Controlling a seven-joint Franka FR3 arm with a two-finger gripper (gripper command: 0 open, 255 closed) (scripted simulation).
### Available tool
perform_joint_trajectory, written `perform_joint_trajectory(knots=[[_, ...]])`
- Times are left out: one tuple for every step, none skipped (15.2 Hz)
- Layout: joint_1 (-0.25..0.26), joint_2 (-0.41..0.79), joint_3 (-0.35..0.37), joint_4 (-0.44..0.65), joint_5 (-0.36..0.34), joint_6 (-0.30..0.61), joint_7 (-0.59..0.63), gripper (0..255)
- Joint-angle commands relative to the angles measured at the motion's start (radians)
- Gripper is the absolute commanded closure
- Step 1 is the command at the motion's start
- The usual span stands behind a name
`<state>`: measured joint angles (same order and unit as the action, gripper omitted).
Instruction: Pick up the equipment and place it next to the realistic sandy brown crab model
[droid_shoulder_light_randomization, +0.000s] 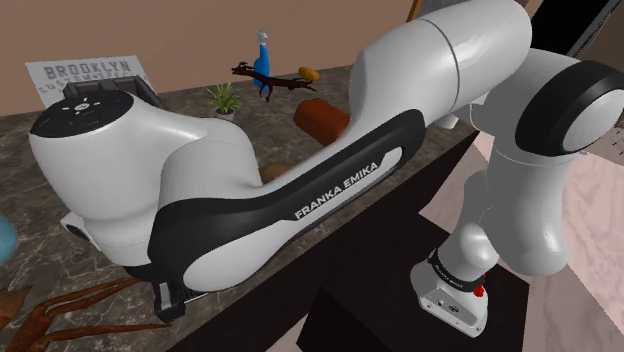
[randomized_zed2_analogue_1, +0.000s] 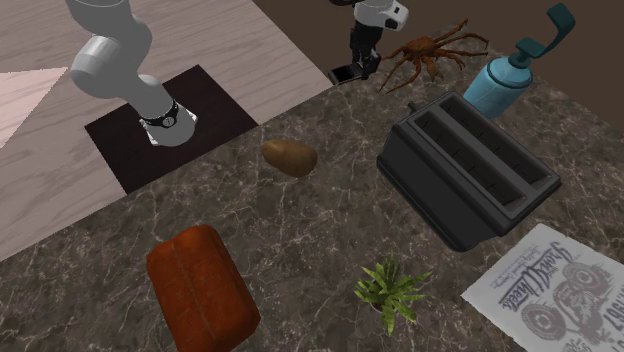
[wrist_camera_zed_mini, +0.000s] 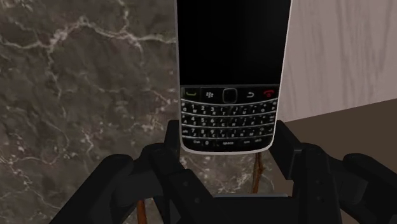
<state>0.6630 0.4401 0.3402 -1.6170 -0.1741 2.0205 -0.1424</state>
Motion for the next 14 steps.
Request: perform_joint_trajectory(knots=[[0.0,0.01,-0.002,-0.013,-0.004,0.023,0.002,255],[0.001,0.015,-0.003,-0.019,-0.007,0.034,0.004,255],[0.001,0.021,-0.005,-0.025,-0.009,0.045,0.005,255],[0.002,0.026,-0.006,-0.031,-0.011,0.056,0.007,255],[0.002,0.032,-0.007,-0.036,-0.014,0.067,0.009,255],[0.003,0.037,-0.008,-0.042,-0.016,0.078,0.01,255],[0.004,0.043,-0.01,-0.046,-0.019,0.087,0.012,255],[0.004,0.043,-0.01,-0.047,-0.019,0.087,0.012,255],[0.004,0.043,-0.01,-0.046,-0.019,0.087,0.012,255],[0.004,0.043,-0.01,-0.046,-0.019,0.087,0.012,255],[0.004,0.043,-0.01,-0.046,-0.019,0.087,0.012,255],[0.004,0.043,-0.01,-0.046,-0.019,0.087,0.012,255],[0.004,0.043,-0.01,-0.046,-0.019,0.087,0.012,255],[0.004,0.043,-0.01,-0.046,-0.019,0.087,0.012,255]])
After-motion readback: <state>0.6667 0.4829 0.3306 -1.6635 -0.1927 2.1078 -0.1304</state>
